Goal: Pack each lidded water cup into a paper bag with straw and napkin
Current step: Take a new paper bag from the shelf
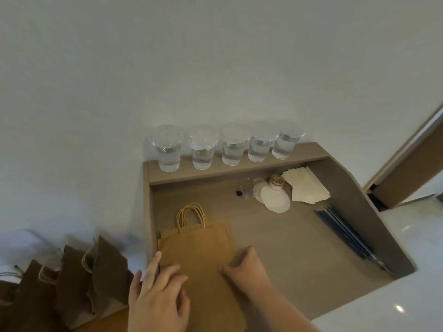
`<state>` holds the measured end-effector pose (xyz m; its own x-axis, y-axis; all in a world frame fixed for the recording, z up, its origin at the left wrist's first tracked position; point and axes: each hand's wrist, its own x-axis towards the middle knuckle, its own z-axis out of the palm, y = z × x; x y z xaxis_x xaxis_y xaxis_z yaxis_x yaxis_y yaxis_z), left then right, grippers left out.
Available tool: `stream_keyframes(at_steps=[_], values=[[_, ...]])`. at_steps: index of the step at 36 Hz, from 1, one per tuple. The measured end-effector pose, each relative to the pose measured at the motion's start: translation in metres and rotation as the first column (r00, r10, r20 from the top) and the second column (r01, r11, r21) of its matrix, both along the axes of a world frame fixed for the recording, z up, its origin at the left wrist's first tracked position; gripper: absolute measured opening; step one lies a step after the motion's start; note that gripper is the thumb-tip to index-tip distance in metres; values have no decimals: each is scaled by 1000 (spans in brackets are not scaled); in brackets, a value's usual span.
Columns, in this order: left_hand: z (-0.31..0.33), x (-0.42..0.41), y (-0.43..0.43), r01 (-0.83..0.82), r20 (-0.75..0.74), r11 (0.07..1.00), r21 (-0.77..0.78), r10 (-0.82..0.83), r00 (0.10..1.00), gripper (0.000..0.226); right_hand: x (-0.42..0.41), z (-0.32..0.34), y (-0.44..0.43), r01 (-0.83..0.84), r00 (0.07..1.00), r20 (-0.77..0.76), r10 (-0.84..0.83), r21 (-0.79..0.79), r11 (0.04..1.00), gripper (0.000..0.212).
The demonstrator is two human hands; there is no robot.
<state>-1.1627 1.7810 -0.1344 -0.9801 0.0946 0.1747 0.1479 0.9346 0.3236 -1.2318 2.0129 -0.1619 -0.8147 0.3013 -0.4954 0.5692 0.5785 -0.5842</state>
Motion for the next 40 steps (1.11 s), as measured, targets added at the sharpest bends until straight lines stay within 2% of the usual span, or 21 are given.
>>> stream_keyframes(at_steps=[3, 5, 7, 9, 12, 14, 17, 20, 23, 27, 30, 33, 35, 37, 39, 40], values=[[5, -4, 14, -46, -104, 986, 162, 63, 993, 17, -8, -2, 9, -4, 1000, 18, 3, 26, 1000, 50], [12, -10, 23, -13, -220, 958, 285, 78, 972, 17, -16, -3, 18, 11, 1000, 28, -11, 4, 1000, 40], [22, -19, 29, 21, -245, 935, 355, 72, 967, 17, -25, -2, 27, 13, 999, 46, -12, -18, 1000, 34], [28, -28, 31, 28, -183, 924, 381, 45, 982, 18, -32, -1, 34, -14, 997, 80, 19, -55, 998, 30], [34, -40, 30, 51, -110, 947, 317, -16, 994, 19, -41, 1, 42, -73, 990, 115, 87, -127, 989, 29], [37, -47, 29, 48, -62, 956, 291, -31, 998, 29, -49, 5, 49, -84, 987, 116, 106, -186, 979, 28], [41, -54, 32, -41, 9, 954, 296, 40, 999, 32, -62, 12, 57, -152, 970, 156, 186, -211, 966, 22], [42, -61, 40, -197, 57, 923, 329, 189, 980, 28, -75, 14, 67, -289, 946, 108, 305, -136, 948, 16], [42, -68, 49, -362, 142, 844, 395, 333, 932, 24, -85, 23, 82, -387, 920, 18, 390, -101, 917, 12], [46, -69, 65, -590, 267, 653, 475, 532, 804, 27, -100, 47, 115, -502, 864, -95, 494, -109, 858, 8], [51, -69, 84, -683, 315, 556, 473, 617, 721, 27, -118, 68, 150, -592, 802, -165, 574, -91, 801, 18], [60, -71, 107, -721, 290, 486, 494, 690, 664, 26, -135, 90, 181, -647, 752, -239, 614, -96, 756, 17], [70, -74, 123, -706, 288, 440, 555, 694, 659, 25, -144, 101, 199, -679, 718, -302, 627, -107, 727, 15], [85, -78, 141, -645, 305, 371, 668, 654, 692, 21, -150, 110, 217, -709, 685, -364, 631, -136, 692, 18], [105, -80, 158, -545, 333, 260, 797, 564, 755, 21, -155, 118, 233, -733, 657, -431, 618, -176, 657, 22], [115, -79, 166, -501, 352, 223, 837, 482, 802, 29, -156, 122, 239, -731, 659, -465, 591, -212, 648, 21]])
